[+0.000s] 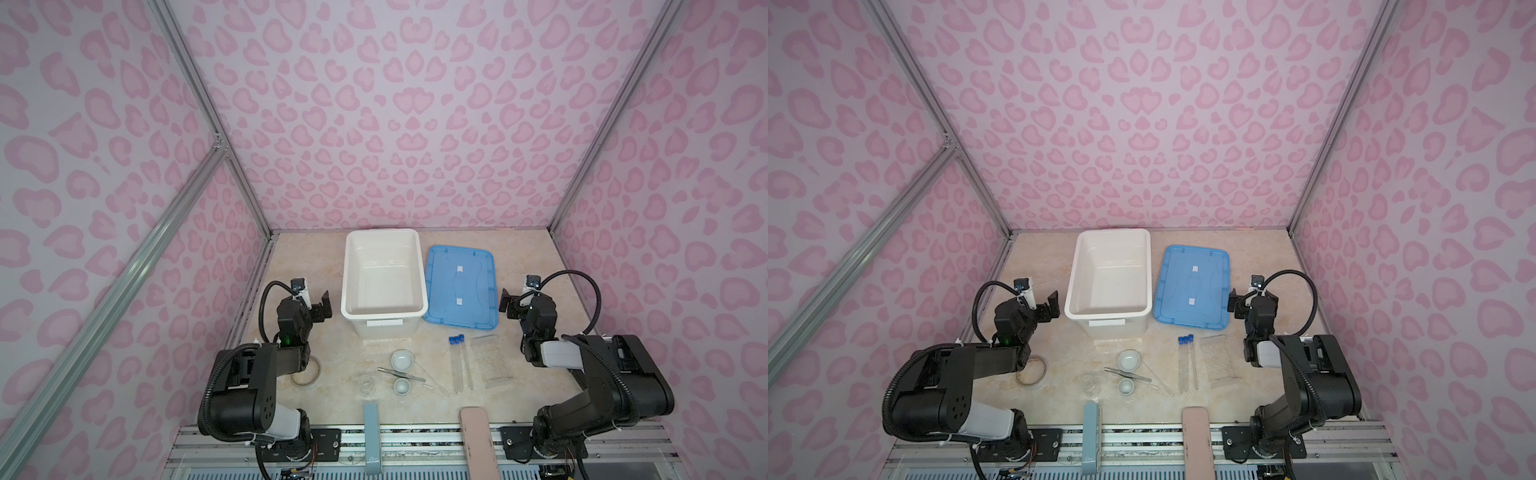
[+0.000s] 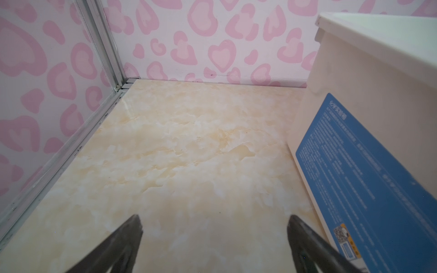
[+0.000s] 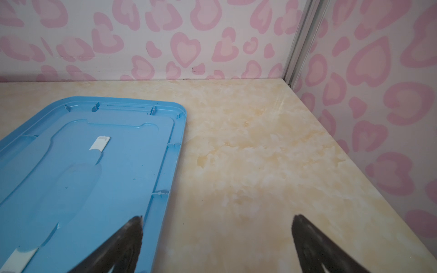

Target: Organize the chemistry lab equipment

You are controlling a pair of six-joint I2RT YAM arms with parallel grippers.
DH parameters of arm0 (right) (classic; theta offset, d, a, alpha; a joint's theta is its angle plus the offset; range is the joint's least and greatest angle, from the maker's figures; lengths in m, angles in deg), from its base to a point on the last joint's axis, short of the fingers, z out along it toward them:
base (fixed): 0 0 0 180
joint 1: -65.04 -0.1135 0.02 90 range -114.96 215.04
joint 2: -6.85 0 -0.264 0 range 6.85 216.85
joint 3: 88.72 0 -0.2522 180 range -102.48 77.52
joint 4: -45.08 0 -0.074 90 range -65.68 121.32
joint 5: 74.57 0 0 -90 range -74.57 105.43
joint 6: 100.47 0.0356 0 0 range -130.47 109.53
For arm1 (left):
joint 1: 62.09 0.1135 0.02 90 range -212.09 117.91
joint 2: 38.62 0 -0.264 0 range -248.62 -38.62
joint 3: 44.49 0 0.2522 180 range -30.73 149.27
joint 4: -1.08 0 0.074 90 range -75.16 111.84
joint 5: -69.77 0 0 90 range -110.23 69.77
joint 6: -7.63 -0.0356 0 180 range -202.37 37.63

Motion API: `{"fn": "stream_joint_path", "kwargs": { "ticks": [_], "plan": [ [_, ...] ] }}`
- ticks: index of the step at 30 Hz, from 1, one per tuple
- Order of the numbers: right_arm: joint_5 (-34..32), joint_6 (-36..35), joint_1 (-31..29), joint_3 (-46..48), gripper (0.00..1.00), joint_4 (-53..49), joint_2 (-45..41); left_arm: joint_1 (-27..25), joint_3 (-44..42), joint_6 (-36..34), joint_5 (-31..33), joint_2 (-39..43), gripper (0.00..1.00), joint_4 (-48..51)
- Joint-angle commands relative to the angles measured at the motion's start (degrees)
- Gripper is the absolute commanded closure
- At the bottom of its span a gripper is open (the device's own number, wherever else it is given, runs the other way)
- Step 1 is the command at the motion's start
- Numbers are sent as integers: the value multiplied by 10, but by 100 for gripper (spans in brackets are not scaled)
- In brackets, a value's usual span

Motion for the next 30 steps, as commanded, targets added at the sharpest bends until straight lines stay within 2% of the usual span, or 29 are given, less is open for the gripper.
{"fn": "stream_joint_path", "kwargs": {
  "ticks": [1, 11, 16, 21, 24, 26, 28, 30],
  "plan": [
    [1, 2, 2, -1, 1, 4, 1, 0, -1, 1, 1, 3, 3, -24],
    [4, 4, 3, 0, 1, 5, 0, 0, -2, 2, 1, 3, 3, -25],
    [5, 4, 4, 2, 1, 8, 0, 0, -1, 17, 37, 10, 3, -18],
    [-3, 9, 4, -4, 1, -17, -27, 3, -3, 33, 71, 68, 3, 24],
    [-7, 7, 3, -14, 1, -70, -71, 3, 8, 43, 90, 128, 3, 88],
    [-20, 18, 3, -30, 1, -136, -122, 6, 25, 97, 116, 178, 3, 144],
    [-40, 65, 4, -57, 1, -225, -174, 6, 68, 166, 127, 224, 3, 258],
    [-51, 140, 9, -111, 1, -380, -231, 6, 102, 216, 88, 264, 3, 323]
  ]
}}
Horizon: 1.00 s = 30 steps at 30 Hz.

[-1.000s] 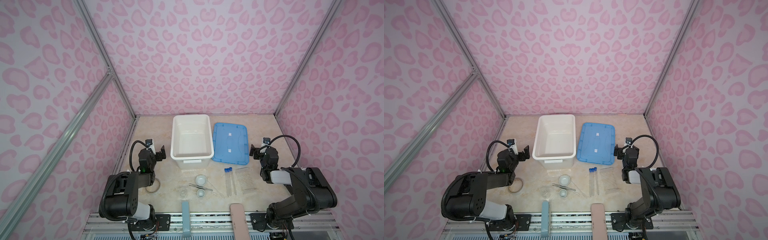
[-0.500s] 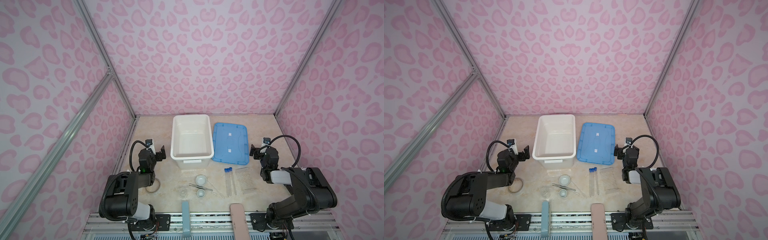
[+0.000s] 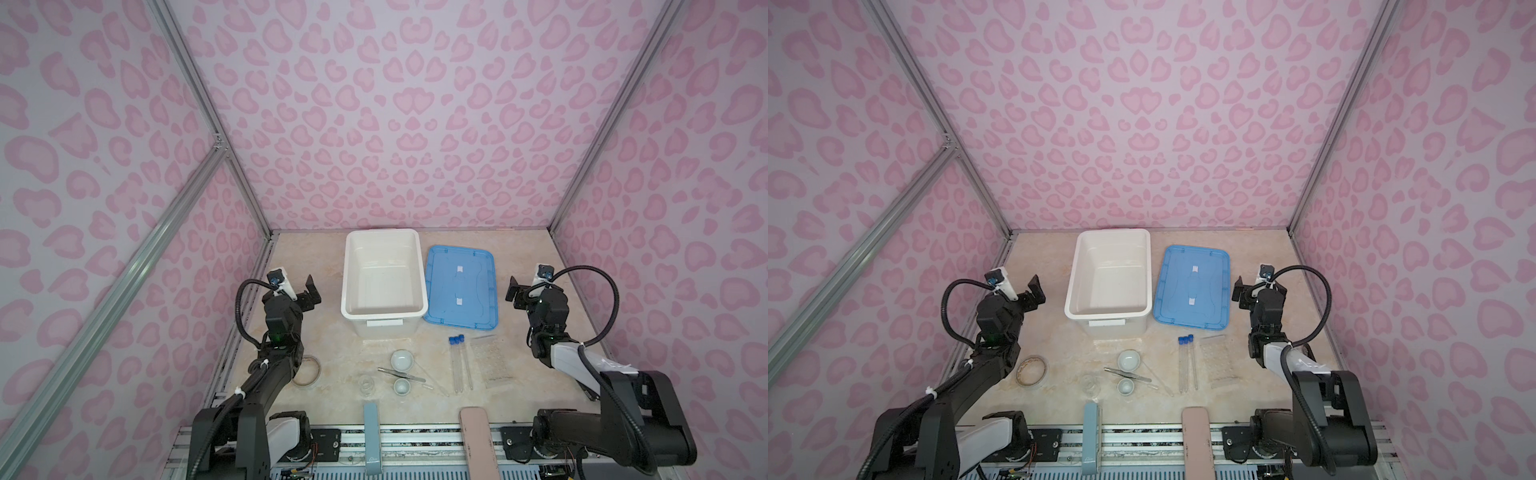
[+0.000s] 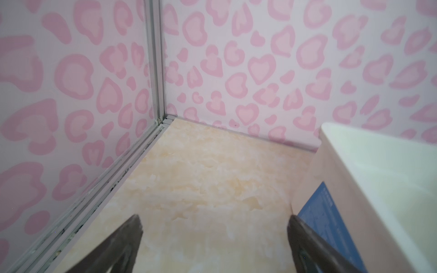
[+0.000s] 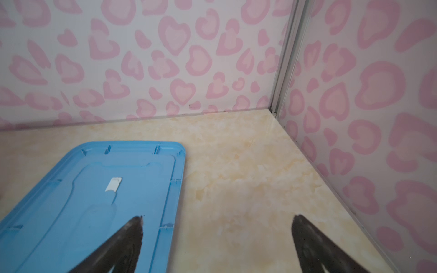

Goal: Organize the chemistry lab equipment
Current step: 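Move the left gripper over the blue-capped test tubes while the right gripper rises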

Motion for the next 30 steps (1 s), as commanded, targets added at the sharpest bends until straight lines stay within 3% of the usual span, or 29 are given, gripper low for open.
{"fn": "stream_joint_path", "kwargs": {
  "ticks": [1, 5, 11, 14, 17, 22, 30],
  "plan": [
    [-33, 123, 7, -62, 1, -238, -64, 1, 45, 121, -38, 56, 3, 152],
    [59, 150, 22, -91, 1, -313, -113, -29, 124, 187, -74, 112, 3, 319],
    [197, 149, 10, -159, 4, -433, -119, -175, 231, 203, -31, 137, 2, 481],
    [225, 129, -22, -206, 4, -497, -103, -257, 279, 223, -14, 120, 2, 532],
    [284, 124, -41, -241, 4, -533, -86, -344, 319, 254, -19, 85, 1, 561],
    [294, 111, -69, -286, 7, -619, -75, -514, 387, 257, 80, 23, 3, 585],
    [329, 129, -84, -282, 13, -657, -101, -676, 485, 271, 130, -140, 15, 597]
  ]
}}
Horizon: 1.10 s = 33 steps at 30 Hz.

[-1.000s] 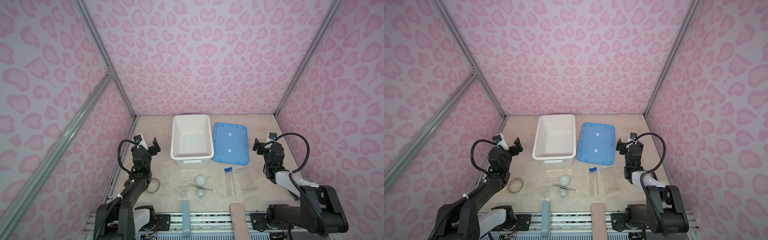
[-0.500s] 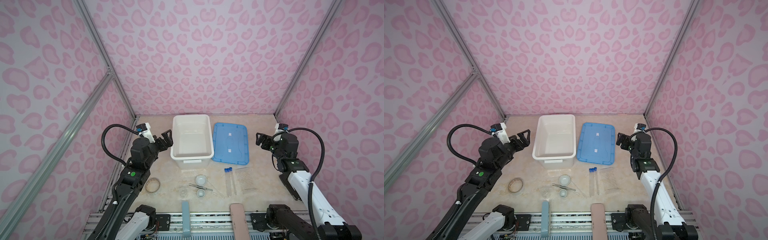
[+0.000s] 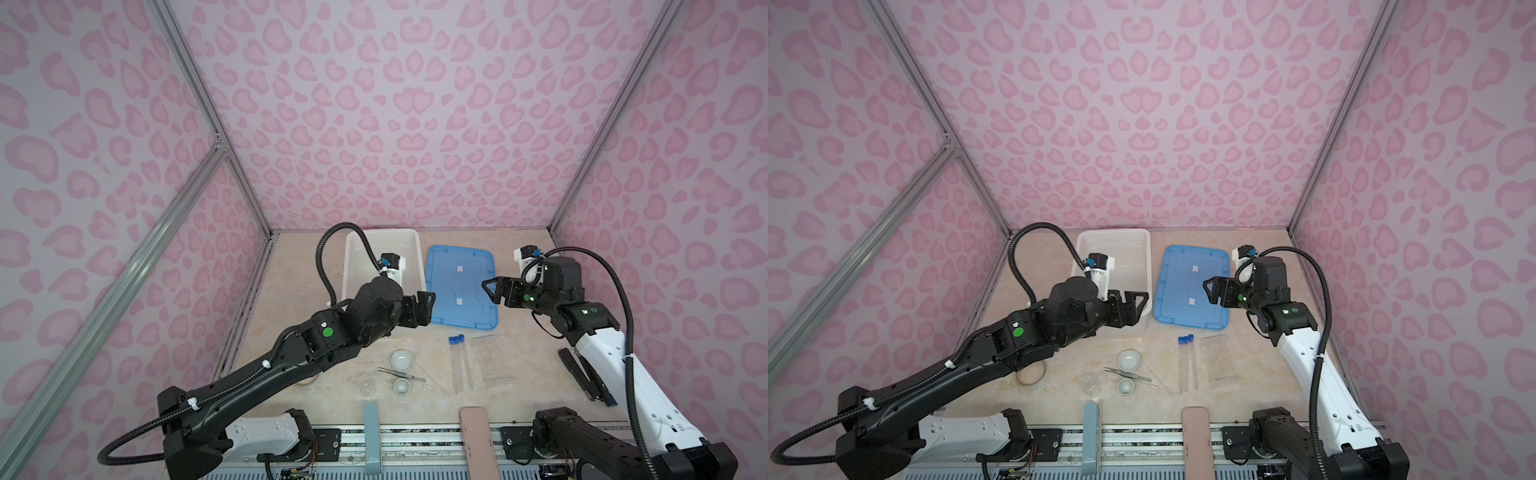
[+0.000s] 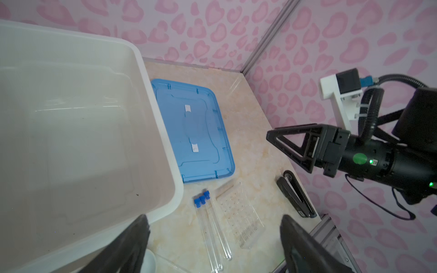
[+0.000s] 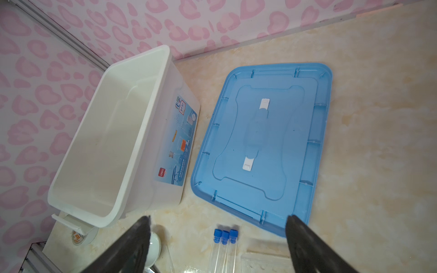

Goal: Organize the chemistry lab equipment
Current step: 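Move the left gripper over the blue-capped test tubes while the right gripper rises, then lower the left gripper and close it on one blue-capped test tube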

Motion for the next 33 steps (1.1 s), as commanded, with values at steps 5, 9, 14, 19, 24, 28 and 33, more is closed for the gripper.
{"fn": "stream_joint_path", "kwargs": {
  "ticks": [5, 9, 14, 19, 24, 28, 33],
  "plan": [
    [-19, 23, 0, 21, 16, -40, -22, -92, 43, 41, 22, -139, 26, 13],
    [-43, 30, 3, 41, 16, -42, -33, -99, 63, 48, 1, -203, 32, 6],
    [-53, 30, 4, 60, 7, -51, -39, -99, 86, 36, -4, -280, 36, 27],
    [-77, 38, 6, 89, 6, -37, -56, -95, 94, 37, -12, -346, 47, 38],
    [-89, 38, 6, 107, 5, -40, -67, -85, 82, 41, -40, -385, 52, 34],
    [-92, 39, 6, 125, 5, -32, -77, -79, 83, 40, -64, -415, 52, 28],
    [-90, 42, 6, 131, 5, -27, -78, -77, 100, 36, -63, -439, 57, 43]
  ]
}}
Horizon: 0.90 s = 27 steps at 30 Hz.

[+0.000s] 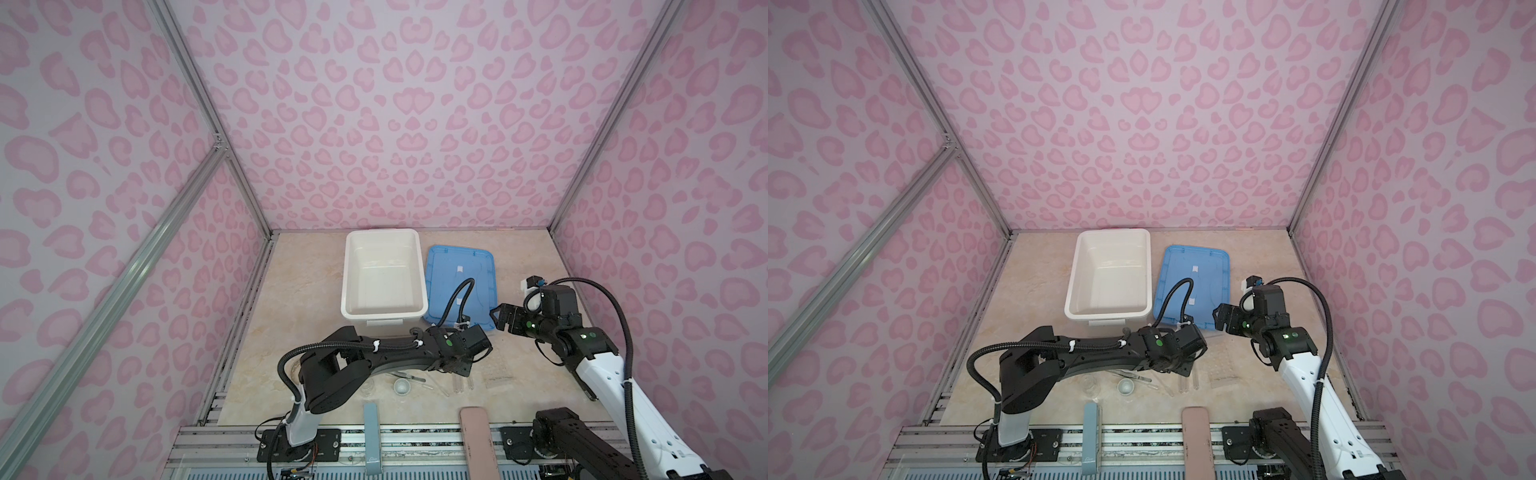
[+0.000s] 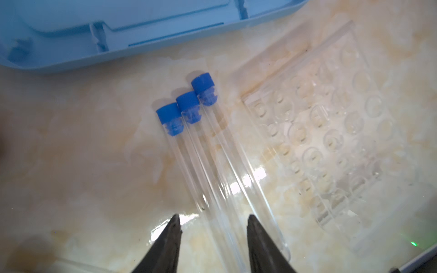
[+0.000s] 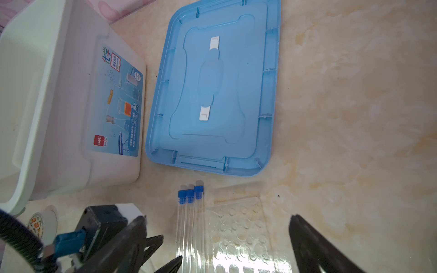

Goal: Organize the chemistry lab equipment
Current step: 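Lower the left gripper and close it on one blue-capped test tube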

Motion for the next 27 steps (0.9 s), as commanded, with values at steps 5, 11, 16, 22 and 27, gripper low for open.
{"fn": "stream_joint_path", "kwargs": {
  "ticks": [5, 11, 16, 22, 27],
  "plan": [
    [-4, 2, 0, 11, 5, 20, -3, 10, 9, 7, 4, -18, 58, 25],
    [-8, 1, 0, 16, 5, 19, -11, 18, 2, -7, -8, -22, 61, 19],
    [-13, -3, 0, 17, 5, 22, -13, 16, 14, -6, -3, -33, 63, 32],
    [-9, 1, -1, 22, 5, 27, -14, 15, 12, -2, -1, -32, 67, 44],
    [-12, 0, -1, 23, 5, 32, -14, 18, 13, 3, -20, -46, 67, 38]
  ]
}}
